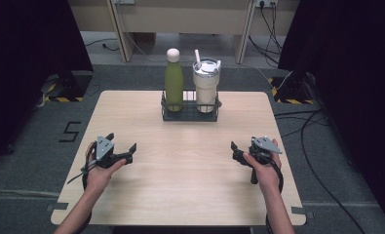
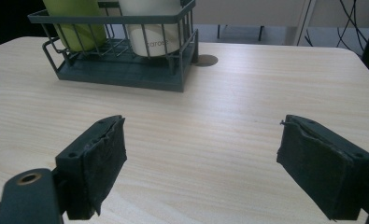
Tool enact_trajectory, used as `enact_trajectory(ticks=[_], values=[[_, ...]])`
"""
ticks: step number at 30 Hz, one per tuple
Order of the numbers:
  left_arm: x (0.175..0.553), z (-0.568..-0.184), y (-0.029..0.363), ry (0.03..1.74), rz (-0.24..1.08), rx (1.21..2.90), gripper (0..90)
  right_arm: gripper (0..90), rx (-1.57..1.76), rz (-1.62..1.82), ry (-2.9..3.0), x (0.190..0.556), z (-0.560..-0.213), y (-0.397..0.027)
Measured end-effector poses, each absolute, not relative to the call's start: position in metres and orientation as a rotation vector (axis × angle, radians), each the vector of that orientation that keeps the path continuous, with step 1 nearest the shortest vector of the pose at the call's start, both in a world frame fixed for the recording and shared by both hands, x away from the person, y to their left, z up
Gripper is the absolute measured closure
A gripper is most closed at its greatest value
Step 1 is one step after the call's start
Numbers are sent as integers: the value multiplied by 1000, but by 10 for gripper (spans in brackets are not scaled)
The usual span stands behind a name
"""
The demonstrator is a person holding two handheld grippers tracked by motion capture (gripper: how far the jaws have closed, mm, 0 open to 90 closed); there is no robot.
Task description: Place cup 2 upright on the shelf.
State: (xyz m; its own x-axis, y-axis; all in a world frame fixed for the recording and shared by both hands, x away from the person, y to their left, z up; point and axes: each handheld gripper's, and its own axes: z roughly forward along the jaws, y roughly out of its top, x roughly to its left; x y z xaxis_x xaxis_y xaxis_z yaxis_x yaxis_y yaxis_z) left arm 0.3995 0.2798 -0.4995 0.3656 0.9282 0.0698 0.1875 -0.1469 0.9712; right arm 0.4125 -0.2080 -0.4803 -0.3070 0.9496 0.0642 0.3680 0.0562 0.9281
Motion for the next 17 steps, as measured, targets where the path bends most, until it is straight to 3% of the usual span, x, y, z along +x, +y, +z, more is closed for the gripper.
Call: enact_trajectory(ticks=[17], values=[[393,-508,279,1036,895,1587,37,141,1328,1299,1750,413,-479,-206]])
